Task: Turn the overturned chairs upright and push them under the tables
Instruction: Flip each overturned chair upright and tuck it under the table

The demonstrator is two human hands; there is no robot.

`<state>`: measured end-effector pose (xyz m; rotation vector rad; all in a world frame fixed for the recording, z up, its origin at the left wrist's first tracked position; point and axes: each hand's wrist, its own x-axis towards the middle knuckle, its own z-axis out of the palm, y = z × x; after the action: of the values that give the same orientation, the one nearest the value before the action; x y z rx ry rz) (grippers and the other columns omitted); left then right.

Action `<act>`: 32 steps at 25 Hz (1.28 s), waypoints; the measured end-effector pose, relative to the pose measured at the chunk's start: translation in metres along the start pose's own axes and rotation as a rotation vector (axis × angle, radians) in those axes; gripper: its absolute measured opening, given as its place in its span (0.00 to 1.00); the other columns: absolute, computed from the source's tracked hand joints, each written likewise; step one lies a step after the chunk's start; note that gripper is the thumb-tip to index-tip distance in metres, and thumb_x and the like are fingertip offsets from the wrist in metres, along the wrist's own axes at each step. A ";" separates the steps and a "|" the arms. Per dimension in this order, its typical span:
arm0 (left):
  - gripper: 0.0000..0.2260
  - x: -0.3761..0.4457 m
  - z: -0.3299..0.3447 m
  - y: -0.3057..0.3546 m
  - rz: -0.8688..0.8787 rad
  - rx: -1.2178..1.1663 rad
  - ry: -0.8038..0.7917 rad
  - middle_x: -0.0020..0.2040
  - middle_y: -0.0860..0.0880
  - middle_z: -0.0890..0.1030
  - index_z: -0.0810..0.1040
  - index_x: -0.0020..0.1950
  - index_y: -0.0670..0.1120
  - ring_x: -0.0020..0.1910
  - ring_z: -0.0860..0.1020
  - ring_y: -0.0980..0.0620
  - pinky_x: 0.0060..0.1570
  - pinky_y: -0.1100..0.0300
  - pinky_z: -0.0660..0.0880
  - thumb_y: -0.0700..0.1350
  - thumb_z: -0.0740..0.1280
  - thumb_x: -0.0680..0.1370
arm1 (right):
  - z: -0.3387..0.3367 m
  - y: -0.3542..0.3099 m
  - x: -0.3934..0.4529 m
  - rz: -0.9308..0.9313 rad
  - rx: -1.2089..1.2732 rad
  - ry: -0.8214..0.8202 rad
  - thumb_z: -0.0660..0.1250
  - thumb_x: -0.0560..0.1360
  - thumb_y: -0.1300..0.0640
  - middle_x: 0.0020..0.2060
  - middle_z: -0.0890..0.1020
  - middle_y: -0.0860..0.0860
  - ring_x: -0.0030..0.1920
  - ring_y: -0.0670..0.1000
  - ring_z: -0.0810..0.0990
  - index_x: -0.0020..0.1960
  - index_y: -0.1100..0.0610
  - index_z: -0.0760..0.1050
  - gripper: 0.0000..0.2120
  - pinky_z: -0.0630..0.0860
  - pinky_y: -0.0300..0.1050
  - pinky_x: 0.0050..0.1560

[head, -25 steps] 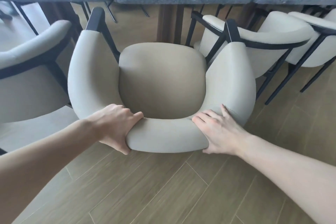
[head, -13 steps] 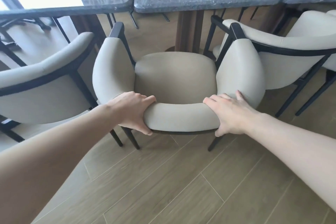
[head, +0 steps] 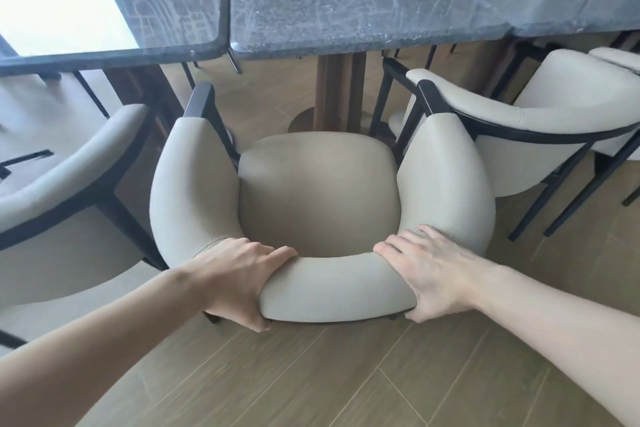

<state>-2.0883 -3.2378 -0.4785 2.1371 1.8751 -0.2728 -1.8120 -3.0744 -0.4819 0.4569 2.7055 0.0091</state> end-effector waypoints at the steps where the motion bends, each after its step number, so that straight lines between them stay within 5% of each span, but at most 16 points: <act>1: 0.38 -0.002 0.003 0.002 -0.012 -0.004 0.000 0.53 0.59 0.82 0.65 0.69 0.61 0.48 0.82 0.52 0.47 0.55 0.79 0.68 0.68 0.60 | 0.000 -0.002 -0.001 -0.005 -0.017 -0.009 0.71 0.62 0.37 0.59 0.73 0.46 0.61 0.52 0.73 0.69 0.52 0.62 0.42 0.66 0.56 0.66; 9: 0.32 -0.021 0.018 0.016 -0.099 -0.047 0.046 0.45 0.59 0.82 0.70 0.61 0.61 0.42 0.81 0.52 0.42 0.56 0.77 0.68 0.65 0.58 | -0.018 0.000 0.003 -0.079 -0.068 -0.131 0.73 0.63 0.39 0.59 0.73 0.46 0.61 0.52 0.72 0.68 0.51 0.62 0.40 0.66 0.57 0.65; 15: 0.35 -0.015 0.000 -0.003 -0.192 -0.087 0.043 0.49 0.62 0.81 0.71 0.63 0.63 0.46 0.80 0.55 0.44 0.59 0.76 0.69 0.67 0.58 | -0.049 0.012 0.044 -0.099 -0.085 -0.096 0.76 0.62 0.43 0.49 0.70 0.46 0.55 0.52 0.73 0.58 0.52 0.64 0.33 0.71 0.55 0.55; 20: 0.49 -0.024 0.014 0.015 -0.164 0.061 0.212 0.62 0.47 0.84 0.80 0.69 0.44 0.54 0.86 0.45 0.53 0.46 0.83 0.65 0.77 0.51 | -0.046 0.022 0.051 -0.157 -0.130 -0.113 0.74 0.59 0.35 0.52 0.74 0.47 0.54 0.52 0.75 0.62 0.53 0.66 0.39 0.73 0.54 0.56; 24: 0.48 -0.018 0.005 0.000 -0.010 0.081 0.120 0.57 0.52 0.85 0.80 0.68 0.43 0.47 0.85 0.50 0.46 0.58 0.83 0.67 0.78 0.54 | -0.048 0.025 0.057 -0.165 -0.118 -0.133 0.72 0.58 0.34 0.48 0.75 0.47 0.52 0.52 0.76 0.57 0.52 0.66 0.36 0.74 0.52 0.55; 28: 0.48 -0.010 -0.004 -0.027 0.010 0.104 0.080 0.57 0.54 0.84 0.76 0.71 0.45 0.47 0.84 0.51 0.46 0.59 0.82 0.69 0.76 0.56 | -0.055 0.025 0.070 -0.143 -0.102 -0.101 0.72 0.59 0.33 0.43 0.72 0.46 0.49 0.52 0.75 0.50 0.52 0.61 0.33 0.75 0.50 0.51; 32: 0.48 0.017 -0.016 -0.071 -0.007 0.105 0.049 0.69 0.56 0.77 0.60 0.81 0.51 0.60 0.78 0.51 0.63 0.54 0.75 0.70 0.70 0.66 | -0.072 0.035 0.103 -0.098 -0.080 -0.075 0.73 0.59 0.35 0.39 0.67 0.46 0.45 0.52 0.70 0.48 0.52 0.59 0.33 0.72 0.48 0.44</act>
<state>-2.1566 -3.2083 -0.4756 2.2247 1.9359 -0.3297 -1.9182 -3.0048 -0.4523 0.2943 2.6401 0.0710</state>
